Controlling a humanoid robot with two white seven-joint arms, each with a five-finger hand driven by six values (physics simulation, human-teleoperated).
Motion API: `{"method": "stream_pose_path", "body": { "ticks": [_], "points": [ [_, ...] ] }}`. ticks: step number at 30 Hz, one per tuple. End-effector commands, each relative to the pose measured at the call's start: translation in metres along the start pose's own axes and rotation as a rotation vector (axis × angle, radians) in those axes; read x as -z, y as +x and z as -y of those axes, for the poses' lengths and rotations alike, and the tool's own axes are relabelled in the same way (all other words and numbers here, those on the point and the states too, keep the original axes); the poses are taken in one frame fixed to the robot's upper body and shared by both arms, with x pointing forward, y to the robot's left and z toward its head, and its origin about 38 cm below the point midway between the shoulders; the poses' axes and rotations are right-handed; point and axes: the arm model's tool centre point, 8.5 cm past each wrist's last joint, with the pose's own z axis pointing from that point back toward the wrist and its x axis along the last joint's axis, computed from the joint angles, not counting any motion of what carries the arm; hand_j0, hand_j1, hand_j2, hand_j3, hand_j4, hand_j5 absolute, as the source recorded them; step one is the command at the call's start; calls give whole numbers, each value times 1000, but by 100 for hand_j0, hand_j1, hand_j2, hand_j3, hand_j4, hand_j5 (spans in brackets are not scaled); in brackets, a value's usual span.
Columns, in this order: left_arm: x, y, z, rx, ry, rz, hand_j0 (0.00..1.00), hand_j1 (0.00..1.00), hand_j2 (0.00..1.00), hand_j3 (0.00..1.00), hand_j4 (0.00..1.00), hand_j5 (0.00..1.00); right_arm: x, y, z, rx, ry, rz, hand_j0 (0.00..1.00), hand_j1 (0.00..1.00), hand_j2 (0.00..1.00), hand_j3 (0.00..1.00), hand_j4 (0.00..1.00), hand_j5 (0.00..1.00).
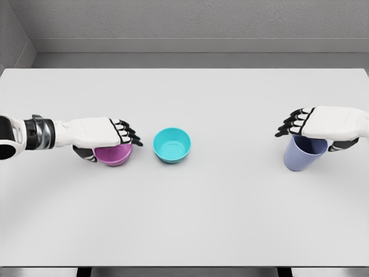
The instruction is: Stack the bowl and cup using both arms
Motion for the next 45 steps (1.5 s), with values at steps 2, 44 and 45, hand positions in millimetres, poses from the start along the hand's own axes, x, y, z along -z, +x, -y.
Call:
{"method": "stream_pose_path", "body": {
  "ticks": [2, 44, 45],
  "points": [
    [1, 1, 0, -5, 3, 3, 100, 100, 100, 100, 100, 100, 0, 1, 0, 2, 1, 3, 100, 100, 100, 100, 100, 100],
    [6, 5, 5, -8, -15, 20, 68, 68, 68, 68, 68, 68, 3, 3, -6, 11, 16, 12, 100, 100, 100, 100, 100, 100],
    [6, 5, 5, -8, -14, 19, 67, 67, 67, 67, 67, 67, 3, 2, -6, 11, 17, 10, 100, 100, 100, 100, 100, 100]
  ]
}}
